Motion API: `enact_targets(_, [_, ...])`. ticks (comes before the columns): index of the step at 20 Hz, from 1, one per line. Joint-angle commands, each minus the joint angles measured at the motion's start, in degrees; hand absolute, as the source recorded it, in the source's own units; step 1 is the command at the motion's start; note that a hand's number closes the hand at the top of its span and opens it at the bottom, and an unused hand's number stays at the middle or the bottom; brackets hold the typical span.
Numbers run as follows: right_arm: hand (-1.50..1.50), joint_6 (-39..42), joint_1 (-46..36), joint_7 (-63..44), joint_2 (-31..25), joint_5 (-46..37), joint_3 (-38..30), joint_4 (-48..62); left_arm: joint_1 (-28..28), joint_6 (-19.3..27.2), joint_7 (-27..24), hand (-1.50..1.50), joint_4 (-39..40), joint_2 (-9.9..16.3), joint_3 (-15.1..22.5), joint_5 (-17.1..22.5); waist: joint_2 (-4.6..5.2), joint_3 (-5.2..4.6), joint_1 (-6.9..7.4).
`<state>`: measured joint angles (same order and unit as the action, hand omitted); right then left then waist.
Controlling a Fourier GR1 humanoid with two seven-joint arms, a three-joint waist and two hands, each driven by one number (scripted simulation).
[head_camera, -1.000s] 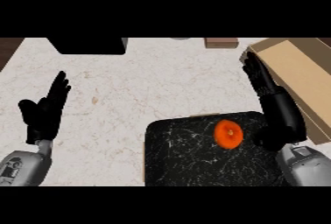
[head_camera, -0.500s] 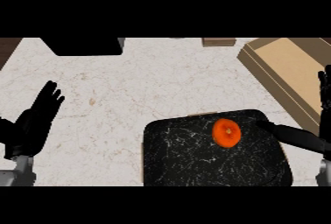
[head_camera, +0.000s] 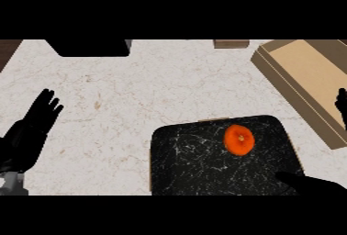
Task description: Pick the squash from the tray and place it in the cardboard box
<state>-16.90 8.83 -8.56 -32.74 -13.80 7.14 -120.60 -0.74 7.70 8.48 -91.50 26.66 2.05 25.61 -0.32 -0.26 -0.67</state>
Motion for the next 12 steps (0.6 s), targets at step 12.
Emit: enact_targets(12, [-1.5, 29.2, -18.7, -53.3, -10.7, -1.6, 12.2, -7.6, -3.2, -1.4, 0.9, 0.0, 0.7, -0.7, 0.8, -1.2, 0.74, -0.02, 2.84])
